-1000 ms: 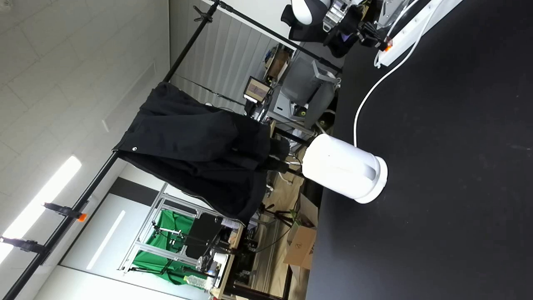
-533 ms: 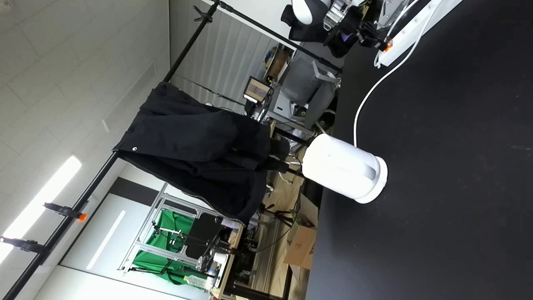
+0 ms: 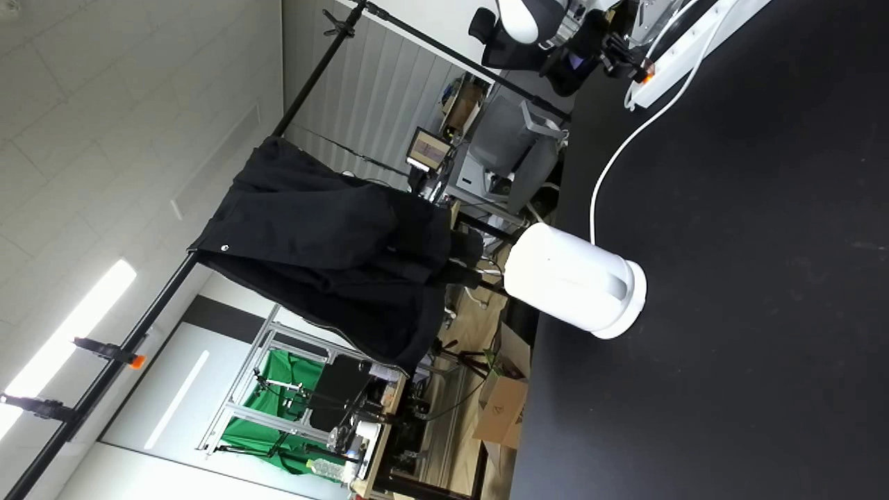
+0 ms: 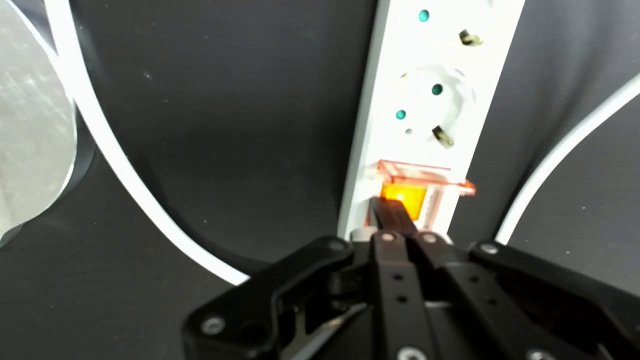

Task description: Press the power off button on the extension cord.

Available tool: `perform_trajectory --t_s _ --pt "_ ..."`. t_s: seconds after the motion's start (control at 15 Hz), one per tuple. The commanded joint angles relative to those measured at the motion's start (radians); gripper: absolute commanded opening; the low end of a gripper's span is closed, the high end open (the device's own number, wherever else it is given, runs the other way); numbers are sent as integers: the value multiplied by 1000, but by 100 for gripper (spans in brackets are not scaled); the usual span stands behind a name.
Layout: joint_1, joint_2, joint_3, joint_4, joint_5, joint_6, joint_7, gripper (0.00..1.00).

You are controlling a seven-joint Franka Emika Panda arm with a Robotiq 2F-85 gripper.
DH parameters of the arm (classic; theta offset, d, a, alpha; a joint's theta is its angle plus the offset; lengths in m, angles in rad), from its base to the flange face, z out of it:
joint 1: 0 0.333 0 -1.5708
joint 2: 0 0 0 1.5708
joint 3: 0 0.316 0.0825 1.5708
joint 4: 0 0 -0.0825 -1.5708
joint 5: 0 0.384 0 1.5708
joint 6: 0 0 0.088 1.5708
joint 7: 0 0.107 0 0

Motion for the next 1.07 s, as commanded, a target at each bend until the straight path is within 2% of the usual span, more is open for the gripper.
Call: perform_trajectory --t_s 0.0,0.47,1.0 --pt "31 39 -62 -81 -72 102 70 0" --pt "78 23 -119 -145 -156 195 183 0" --pt "106 3 -144 -175 -161 132 294 0"
